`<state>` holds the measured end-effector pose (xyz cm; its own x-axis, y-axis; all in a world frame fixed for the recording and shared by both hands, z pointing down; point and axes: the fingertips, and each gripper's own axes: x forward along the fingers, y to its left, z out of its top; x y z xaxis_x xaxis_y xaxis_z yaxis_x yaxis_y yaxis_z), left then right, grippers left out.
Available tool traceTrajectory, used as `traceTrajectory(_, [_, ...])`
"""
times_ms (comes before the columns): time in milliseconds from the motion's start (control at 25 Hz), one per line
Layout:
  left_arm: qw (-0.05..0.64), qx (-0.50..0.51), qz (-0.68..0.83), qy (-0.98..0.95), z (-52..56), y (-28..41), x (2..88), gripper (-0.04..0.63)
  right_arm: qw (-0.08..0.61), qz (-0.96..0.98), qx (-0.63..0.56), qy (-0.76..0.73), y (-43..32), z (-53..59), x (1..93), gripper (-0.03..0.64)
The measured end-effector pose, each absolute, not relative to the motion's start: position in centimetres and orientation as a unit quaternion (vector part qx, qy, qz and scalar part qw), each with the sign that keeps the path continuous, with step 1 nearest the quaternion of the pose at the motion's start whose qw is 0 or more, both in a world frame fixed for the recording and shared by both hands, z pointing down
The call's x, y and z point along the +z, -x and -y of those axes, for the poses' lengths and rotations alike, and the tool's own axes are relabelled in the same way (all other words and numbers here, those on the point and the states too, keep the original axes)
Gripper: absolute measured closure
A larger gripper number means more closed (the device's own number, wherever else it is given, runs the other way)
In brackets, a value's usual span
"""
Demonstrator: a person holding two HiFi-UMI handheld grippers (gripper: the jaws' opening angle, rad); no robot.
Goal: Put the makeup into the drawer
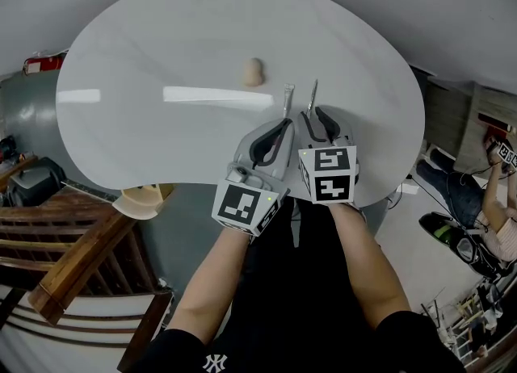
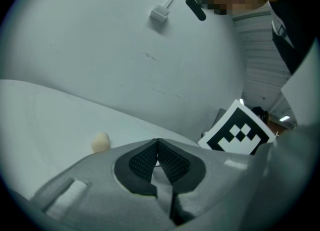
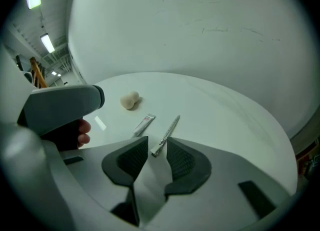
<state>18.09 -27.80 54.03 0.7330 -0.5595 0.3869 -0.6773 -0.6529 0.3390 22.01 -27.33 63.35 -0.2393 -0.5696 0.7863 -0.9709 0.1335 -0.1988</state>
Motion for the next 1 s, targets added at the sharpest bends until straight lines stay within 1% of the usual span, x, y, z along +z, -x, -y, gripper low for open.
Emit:
traceTrajectory(120, [0.237,0.125,0.345,-0.900,28.1,-17.9,54.0,0.586,0.300,0.690,0.369,-0.546,-21.9,27.2,63.9,0.492])
traceTrajectory(280, [0.237,0.126,0.349,-0.898,28.2,-17.5,54.1,0.585,0.319,0.678,0.361,-0.555,-22.5,27.2,64.3,0.547])
traceTrajectory(400, [0.238,0.124,0.349,-0.898,27.9,-17.7,54.0,0.585,0.325,0.676,0.358,-0.556,-23.0,27.0,64.2,0.564])
traceTrajectory(1000, [0.238,0.119,0.356,-0.896,27.2,-17.8,52.8,0.586,0.275,0.700,0.338,-0.566,-23.4,26.9,61.2,0.571])
